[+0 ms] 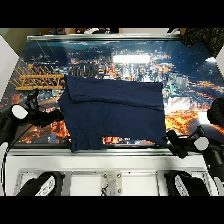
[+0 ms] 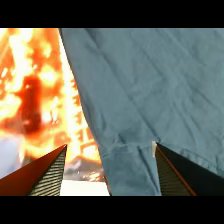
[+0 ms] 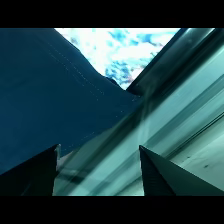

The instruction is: Fold the clothes and pants, and hang the long-sleeved shirts on hangers.

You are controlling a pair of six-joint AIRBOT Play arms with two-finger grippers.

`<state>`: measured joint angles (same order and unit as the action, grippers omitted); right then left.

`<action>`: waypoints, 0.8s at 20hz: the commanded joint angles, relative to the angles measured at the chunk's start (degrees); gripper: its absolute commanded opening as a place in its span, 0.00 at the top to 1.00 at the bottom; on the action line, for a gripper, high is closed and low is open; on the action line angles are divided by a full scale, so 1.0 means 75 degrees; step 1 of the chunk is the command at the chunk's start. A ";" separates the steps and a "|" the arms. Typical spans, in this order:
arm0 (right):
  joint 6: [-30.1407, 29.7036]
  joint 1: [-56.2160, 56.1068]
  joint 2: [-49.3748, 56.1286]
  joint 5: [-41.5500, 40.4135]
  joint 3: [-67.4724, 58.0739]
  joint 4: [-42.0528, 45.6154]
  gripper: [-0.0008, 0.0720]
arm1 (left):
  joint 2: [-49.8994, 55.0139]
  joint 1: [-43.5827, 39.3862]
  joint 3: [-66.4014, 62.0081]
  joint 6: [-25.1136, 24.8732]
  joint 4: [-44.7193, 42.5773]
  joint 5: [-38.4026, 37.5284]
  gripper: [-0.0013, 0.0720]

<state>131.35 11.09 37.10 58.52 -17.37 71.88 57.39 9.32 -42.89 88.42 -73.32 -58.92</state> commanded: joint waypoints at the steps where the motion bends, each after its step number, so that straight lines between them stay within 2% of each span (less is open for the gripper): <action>1: 0.0323 -0.0192 0.0143 -0.0647 0.0312 -0.0280 0.26 | -0.0513 0.0009 0.0527 -0.0009 -0.0006 0.0268 0.21; 8: 0.0323 -0.1186 0.1201 -0.1661 0.0312 -0.0277 0.26 | -0.0618 0.0009 0.0632 0.0070 -0.0006 0.0242 0.21; 13: 0.0312 -0.1306 0.1443 -0.2212 0.0312 -0.0268 0.27 | -0.0618 0.0009 0.0632 0.0070 -0.0015 0.0119 0.21; 14: 0.0251 -0.1306 0.1437 -0.2229 0.0312 -0.0259 0.39 | -0.0618 0.0009 0.0632 0.0070 -0.0015 0.0032 0.21; 16: 0.0198 -0.1306 0.1434 -0.2226 0.0309 -0.0251 0.93 | -0.0618 0.0012 0.0632 0.0073 -0.0026 -0.0358 0.21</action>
<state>133.53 1.58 47.55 42.85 -14.94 70.04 52.80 9.34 -38.17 88.92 -73.43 -58.61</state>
